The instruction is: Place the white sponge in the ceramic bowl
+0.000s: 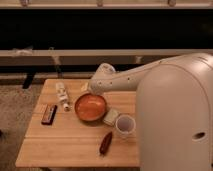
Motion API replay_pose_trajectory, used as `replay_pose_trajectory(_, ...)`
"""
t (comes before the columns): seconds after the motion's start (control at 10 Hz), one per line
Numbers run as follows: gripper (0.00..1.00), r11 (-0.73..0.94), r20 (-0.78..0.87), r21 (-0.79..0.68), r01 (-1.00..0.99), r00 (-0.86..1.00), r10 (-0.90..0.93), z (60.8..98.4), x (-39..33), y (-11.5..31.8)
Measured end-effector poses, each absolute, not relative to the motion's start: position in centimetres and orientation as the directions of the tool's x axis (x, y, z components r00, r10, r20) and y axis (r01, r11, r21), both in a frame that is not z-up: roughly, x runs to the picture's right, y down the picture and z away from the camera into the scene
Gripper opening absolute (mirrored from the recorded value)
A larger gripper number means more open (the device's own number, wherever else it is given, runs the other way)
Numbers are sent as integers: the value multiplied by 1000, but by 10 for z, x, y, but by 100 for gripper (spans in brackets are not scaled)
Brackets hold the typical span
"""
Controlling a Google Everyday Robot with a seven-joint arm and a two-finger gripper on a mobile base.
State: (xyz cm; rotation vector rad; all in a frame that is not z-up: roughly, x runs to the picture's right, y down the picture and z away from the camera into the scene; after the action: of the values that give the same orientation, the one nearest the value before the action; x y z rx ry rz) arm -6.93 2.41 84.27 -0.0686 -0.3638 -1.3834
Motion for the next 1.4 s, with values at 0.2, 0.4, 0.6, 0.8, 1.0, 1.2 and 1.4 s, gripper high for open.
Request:
replay_pose_trajectory(0.2, 80, 208, 328, 101, 973, 165, -930, 839, -35, 38)
replay_pose_trajectory(0.4, 80, 231, 357, 75, 970, 190, -914, 833, -7, 53)
replay_pose_trajectory(0.6, 80, 255, 386, 48, 966, 217, -897, 829, 23, 70)
replay_pose_trajectory(0.8, 80, 257, 421, 39, 966, 217, -881, 826, 44, 90)
replay_pose_trajectory(1.0, 80, 236, 436, 53, 970, 190, -880, 825, 56, 103)
replay_pose_trajectory(1.2, 80, 180, 443, 112, 977, 113, -889, 823, 54, 113)
replay_pose_trajectory(1.4, 80, 132, 444, 158, 979, 49, -895, 821, 55, 121)
